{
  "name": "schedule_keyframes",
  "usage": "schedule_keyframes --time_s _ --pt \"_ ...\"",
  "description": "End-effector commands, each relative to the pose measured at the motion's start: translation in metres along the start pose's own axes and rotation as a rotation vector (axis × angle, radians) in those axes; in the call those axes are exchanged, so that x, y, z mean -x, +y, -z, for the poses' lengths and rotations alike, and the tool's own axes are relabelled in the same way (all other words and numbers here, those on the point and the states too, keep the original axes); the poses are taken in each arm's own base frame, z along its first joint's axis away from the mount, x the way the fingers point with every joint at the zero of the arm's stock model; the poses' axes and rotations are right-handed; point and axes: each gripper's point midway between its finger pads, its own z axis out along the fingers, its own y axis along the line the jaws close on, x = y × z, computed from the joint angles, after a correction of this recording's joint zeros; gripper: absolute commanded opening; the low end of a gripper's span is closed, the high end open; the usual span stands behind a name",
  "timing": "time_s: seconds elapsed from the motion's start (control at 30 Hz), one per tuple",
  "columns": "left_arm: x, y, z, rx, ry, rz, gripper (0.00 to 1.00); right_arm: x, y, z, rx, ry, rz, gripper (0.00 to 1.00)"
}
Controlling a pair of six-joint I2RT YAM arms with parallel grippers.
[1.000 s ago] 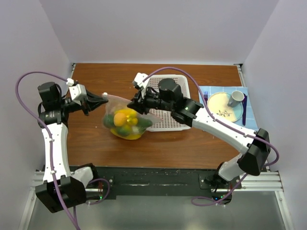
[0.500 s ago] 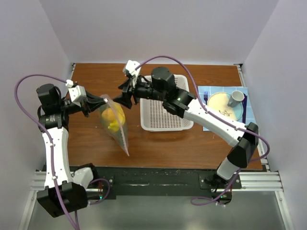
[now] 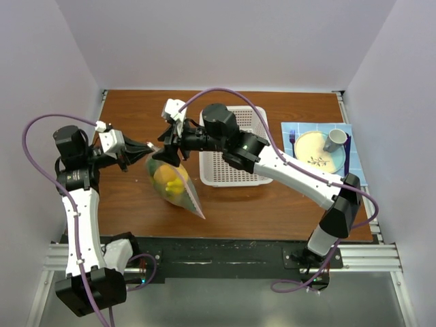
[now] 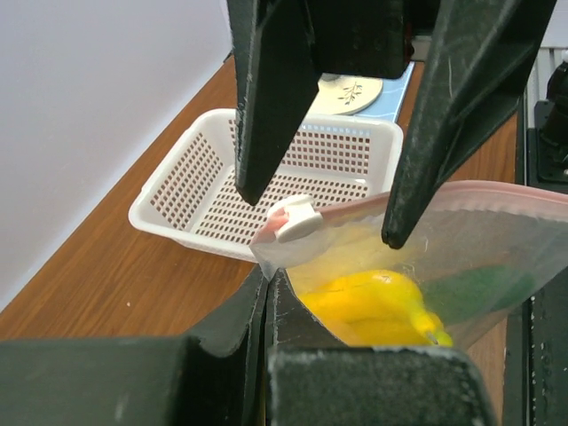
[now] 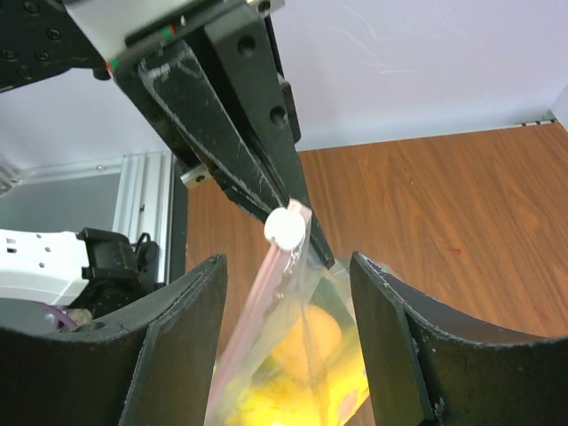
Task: Open the zip-top bag and remove the fake food
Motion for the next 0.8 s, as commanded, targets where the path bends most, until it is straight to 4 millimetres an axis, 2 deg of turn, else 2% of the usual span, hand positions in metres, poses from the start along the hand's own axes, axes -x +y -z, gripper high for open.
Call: schedule_keyframes --time_s 0.0,0.33,0.6,0.73,0.77 --pt "0.006 -0.019 -0.001 -0.077 -0.047 -0.047 0.0 0.025 0.005 -0.003 0.003 -0.049 0.036 0.61" --pt "0.003 -0.021 -0.001 -0.068 -0.038 -0.078 0.0 0.018 -0.005 -0.012 -0.032 -0.026 0.037 0.47" --pt "0.0 -0.023 0.0 -0.062 -0.029 -0.08 0.0 0.018 -0.009 -0.009 -0.053 -0.025 0.041 0.12" --pt "-0.001 -0.023 0.0 -0.057 -0.022 -0.085 0.0 0.017 -0.009 -0.006 -0.061 -0.019 0.04 0.04" --pt "-0.001 -0.022 0.0 -0.057 -0.022 -0.088 0.04 0.017 -0.008 -0.006 -0.057 -0.017 0.038 0.03"
